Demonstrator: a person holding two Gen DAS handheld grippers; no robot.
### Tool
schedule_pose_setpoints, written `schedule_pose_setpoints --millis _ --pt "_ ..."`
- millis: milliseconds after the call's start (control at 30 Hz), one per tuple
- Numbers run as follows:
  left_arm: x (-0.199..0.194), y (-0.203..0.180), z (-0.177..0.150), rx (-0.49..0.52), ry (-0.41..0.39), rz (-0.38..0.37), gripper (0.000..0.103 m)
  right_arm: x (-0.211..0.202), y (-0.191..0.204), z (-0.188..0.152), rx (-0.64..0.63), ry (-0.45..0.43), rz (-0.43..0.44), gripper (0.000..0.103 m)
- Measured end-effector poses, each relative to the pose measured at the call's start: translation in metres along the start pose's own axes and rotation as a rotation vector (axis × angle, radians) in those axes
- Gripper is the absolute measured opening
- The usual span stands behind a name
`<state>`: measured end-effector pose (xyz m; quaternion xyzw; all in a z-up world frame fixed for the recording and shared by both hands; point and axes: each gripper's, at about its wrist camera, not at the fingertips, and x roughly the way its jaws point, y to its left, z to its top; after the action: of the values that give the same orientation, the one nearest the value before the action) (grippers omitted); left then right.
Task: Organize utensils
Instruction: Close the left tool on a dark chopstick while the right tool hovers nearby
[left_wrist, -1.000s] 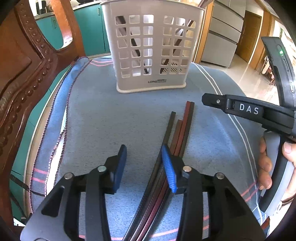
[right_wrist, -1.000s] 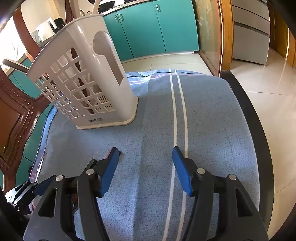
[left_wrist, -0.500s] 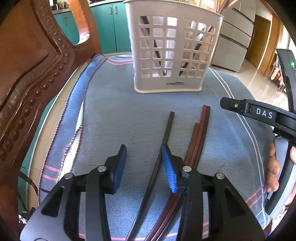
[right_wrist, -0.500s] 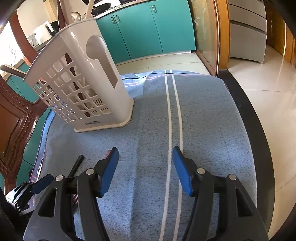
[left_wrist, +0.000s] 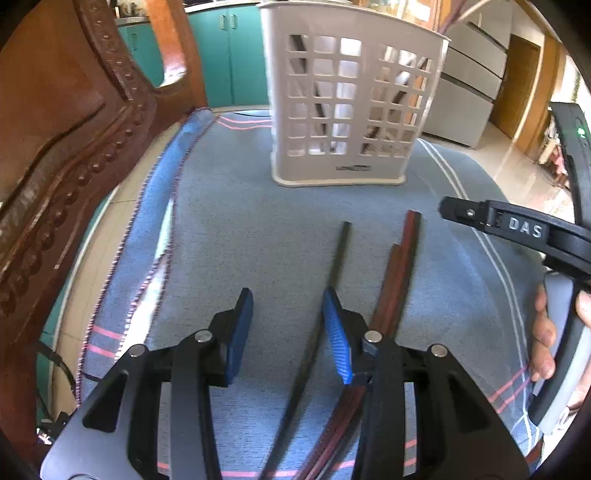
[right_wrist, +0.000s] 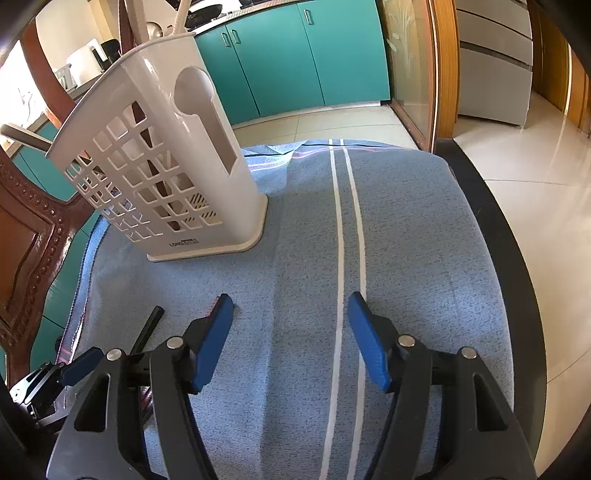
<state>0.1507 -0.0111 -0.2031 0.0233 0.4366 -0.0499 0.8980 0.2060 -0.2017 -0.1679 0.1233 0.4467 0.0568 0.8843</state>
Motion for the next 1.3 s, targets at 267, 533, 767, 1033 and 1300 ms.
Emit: schedule_pose_setpoints --millis 267,533,767,1033,1300 --pt "0.005 0.008 0.001 -0.017 0.020 0.033 0.039 0.001 0.002 0.000 -0.007 0.002 -0.004 0.066" --pt "-0.007 -0.002 0.001 0.022 -0.024 -0.095 0.039 0.003 0.003 0.000 -0.006 0.002 -0.008 0.066" --pt "0.003 -0.012 -0.002 0.057 0.014 -0.056 0.017 0.003 0.004 -0.001 -0.011 0.002 -0.012 0.066" --pt "0.003 0.000 -0.004 0.000 0.013 -0.039 0.009 0.003 0.004 -0.001 -0.012 0.002 -0.013 0.066" --pt "-0.016 0.024 -0.001 -0.096 -0.037 -0.150 0.009 0.002 0.003 -0.001 -0.008 0.002 -0.012 0.066"
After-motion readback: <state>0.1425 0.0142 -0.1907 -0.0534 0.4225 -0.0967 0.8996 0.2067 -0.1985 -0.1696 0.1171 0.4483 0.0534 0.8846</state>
